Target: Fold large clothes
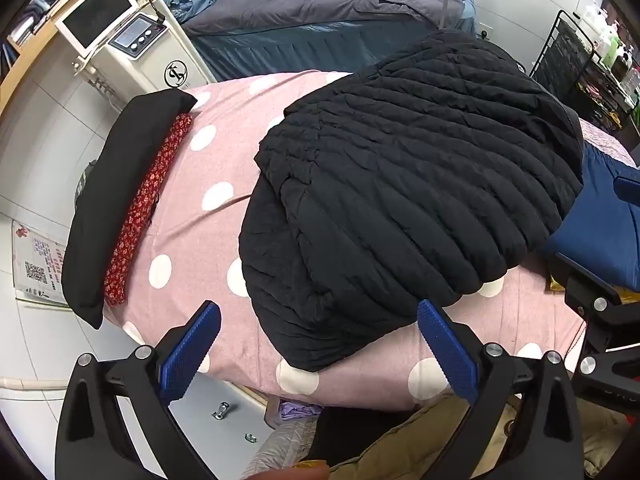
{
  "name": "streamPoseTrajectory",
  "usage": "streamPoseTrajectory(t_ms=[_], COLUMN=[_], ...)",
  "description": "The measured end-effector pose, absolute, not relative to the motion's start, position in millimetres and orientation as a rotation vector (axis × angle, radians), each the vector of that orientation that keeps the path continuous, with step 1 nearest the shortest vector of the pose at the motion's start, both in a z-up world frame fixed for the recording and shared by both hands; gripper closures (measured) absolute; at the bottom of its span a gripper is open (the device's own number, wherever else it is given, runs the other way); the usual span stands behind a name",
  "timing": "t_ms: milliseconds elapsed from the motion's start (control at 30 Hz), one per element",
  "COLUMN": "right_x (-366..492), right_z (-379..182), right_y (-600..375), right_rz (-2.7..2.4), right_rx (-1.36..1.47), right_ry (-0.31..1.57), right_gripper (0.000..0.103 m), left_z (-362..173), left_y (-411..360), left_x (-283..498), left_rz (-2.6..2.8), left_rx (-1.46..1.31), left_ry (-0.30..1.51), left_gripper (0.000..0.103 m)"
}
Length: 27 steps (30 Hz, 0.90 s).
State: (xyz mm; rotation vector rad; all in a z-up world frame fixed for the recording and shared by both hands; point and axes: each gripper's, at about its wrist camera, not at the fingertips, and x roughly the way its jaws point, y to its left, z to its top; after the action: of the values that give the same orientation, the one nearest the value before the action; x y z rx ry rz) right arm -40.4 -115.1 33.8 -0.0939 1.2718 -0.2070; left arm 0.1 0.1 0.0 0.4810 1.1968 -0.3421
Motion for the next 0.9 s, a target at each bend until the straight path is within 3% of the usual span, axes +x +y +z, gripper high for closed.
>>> streamPoseTrajectory(t_ms=[900], right_x=[-43.6], right_z=[35.2], right_y=[-115.4], right_rz=[-0.209], right_rx=[-0.095], right_ry=[1.275], right_gripper=[0.010], left_z=[-8.0], left_y=[3.2], left_x=[2.6], left_rz=[-0.328], left_rx=[0.488], left_ry=[1.250], left_gripper=[0.006])
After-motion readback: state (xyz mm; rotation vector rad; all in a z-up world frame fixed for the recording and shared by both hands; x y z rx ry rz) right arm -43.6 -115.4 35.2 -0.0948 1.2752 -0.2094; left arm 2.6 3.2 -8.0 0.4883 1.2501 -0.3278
